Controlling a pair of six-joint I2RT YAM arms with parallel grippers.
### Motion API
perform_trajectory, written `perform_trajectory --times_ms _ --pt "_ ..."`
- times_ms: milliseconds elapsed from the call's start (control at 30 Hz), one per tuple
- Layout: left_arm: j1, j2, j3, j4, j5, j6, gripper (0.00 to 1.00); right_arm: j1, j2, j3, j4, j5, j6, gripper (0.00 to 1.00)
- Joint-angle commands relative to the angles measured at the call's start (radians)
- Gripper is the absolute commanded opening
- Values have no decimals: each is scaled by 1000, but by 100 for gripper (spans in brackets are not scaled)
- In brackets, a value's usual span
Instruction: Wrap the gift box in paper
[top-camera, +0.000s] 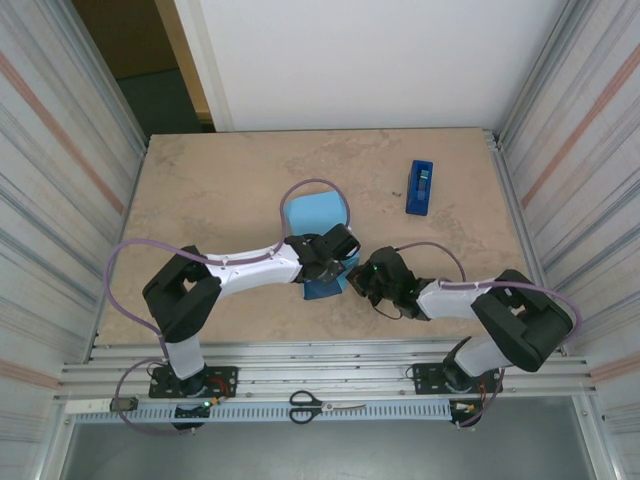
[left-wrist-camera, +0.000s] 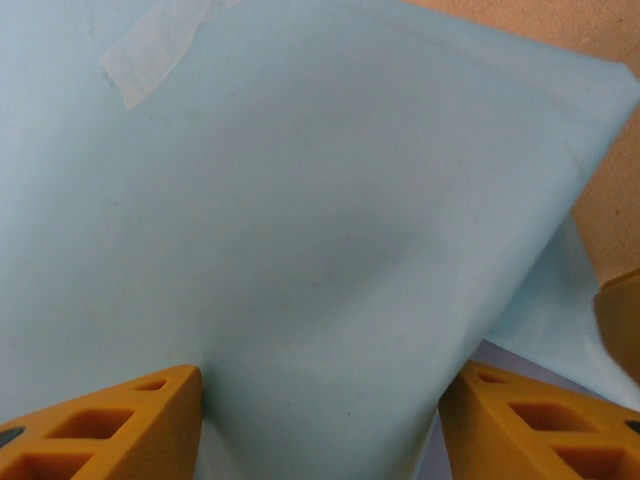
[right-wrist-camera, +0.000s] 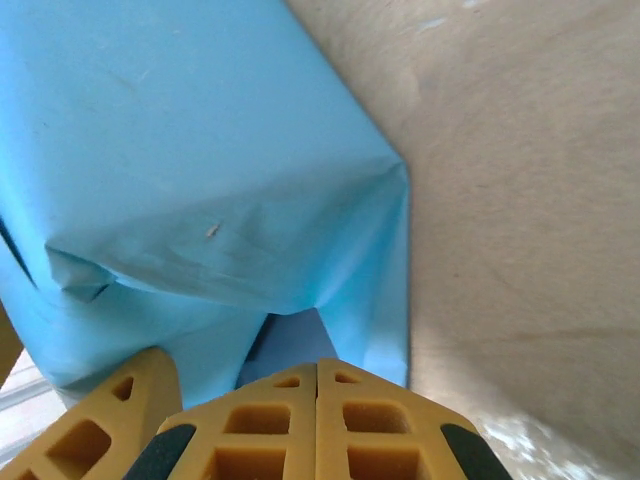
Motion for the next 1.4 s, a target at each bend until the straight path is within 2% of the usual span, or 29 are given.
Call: perform_trajectory --times_ms 0,167,333,433,533,633,800,1000,1200,1367 --pt "3 75 -63 -132 143 -42 61 -10 80 27 99 -74 -22 0" --pt "2 75 -64 -135 149 -42 61 5 143 23 78 -64 2 0" --pt "2 71 -66 -138 146 -44 60 96 125 2 32 -15 30 0" --pt "2 71 -64 -138 142 -43 60 114 143 -57 168 10 102 0" --pt "3 72 -57 -141 149 -42 60 131 149 -80 229 33 117 0" --pt "2 61 -44 -148 162 -45 61 114 92 -70 184 34 87 0" --pt "5 37 22 -181 200 -46 65 8 -73 -62 -61 16 -15 0" --pt "6 33 147 -244 232 -3 75 -180 -269 -28 -325 -63 -187 0" --pt "5 -20 208 -269 255 -8 85 -365 -323 44 -442 -189 -348 14" --pt "25 -132 199 -259 294 -66 96 -420 -197 200 -489 -324 -494 38"
